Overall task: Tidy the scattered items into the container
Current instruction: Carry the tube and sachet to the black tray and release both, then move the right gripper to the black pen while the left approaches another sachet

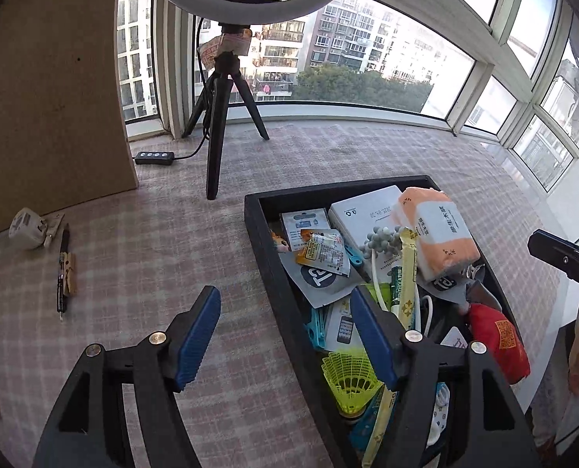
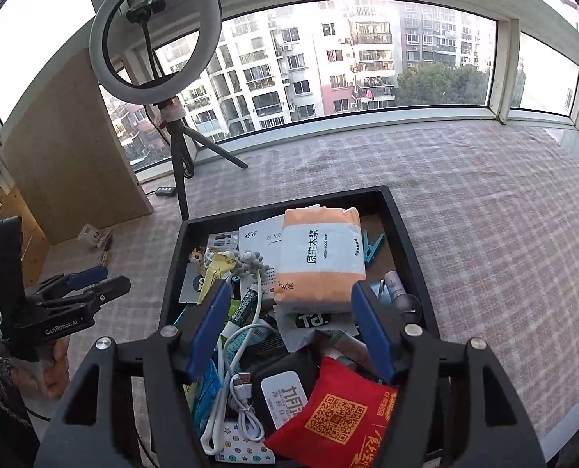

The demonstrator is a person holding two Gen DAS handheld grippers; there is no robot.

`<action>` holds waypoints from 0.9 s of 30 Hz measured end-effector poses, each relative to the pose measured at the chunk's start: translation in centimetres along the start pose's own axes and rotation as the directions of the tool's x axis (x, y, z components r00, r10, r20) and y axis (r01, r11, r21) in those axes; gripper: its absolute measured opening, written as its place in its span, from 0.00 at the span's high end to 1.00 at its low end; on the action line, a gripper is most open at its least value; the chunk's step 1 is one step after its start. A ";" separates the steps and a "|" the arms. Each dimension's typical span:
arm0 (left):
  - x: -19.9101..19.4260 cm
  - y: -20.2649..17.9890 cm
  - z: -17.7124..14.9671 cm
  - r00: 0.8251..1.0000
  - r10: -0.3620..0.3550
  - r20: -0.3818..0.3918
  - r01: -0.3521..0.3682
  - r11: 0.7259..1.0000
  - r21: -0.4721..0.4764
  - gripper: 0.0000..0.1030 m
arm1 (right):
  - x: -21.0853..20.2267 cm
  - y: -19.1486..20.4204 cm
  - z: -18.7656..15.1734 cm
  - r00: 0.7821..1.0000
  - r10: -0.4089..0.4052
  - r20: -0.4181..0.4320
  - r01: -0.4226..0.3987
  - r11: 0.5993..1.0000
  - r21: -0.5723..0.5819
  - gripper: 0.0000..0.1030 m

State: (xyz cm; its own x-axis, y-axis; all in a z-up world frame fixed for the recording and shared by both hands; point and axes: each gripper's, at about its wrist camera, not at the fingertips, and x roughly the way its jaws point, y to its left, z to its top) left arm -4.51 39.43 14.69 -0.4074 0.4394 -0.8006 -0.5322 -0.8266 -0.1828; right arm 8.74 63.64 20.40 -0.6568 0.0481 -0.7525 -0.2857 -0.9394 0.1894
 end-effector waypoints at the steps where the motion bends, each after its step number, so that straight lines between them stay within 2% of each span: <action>1: -0.5 0.7 -0.4 1.000 0.003 0.002 -0.003 1.000 -0.008 0.35 | 0.0 0.6 -0.1 1.000 0.004 0.002 -0.004 1.000 -0.010 0.38; 6: -2.9 4.6 -2.8 0.998 0.067 0.004 -0.067 0.997 -0.040 0.35 | 0.7 4.7 -0.6 0.999 0.047 -0.014 -0.048 0.997 -0.067 0.38; 11: -6.0 10.0 -5.4 0.991 0.134 0.011 -0.132 0.986 -0.104 0.35 | 1.9 10.5 -1.3 0.992 0.118 -0.044 -0.123 0.984 -0.132 0.38; 20: -11.1 20.6 -10.4 0.968 0.252 -0.006 -0.245 0.938 -0.247 0.35 | 4.8 22.1 -2.3 0.970 0.217 -0.113 -0.239 0.938 -0.251 0.38; 24: -12.5 24.7 -12.4 0.955 0.296 -0.024 -0.290 0.913 -0.288 0.35 | 6.5 25.8 -2.5 0.960 0.235 -0.150 -0.268 0.927 -0.264 0.38; 27: -12.9 27.4 -13.8 0.945 0.321 -0.052 -0.322 0.897 -0.303 0.35 | 8.1 28.1 -2.4 0.961 0.223 -0.164 -0.261 0.928 -0.267 0.38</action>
State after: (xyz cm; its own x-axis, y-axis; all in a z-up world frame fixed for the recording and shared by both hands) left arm -3.63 6.22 12.16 -0.5173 0.1313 -0.8457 -0.1218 -0.9894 -0.0791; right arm -2.90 36.81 18.09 -0.5802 -0.2189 -0.7845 0.0924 -0.9747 0.2036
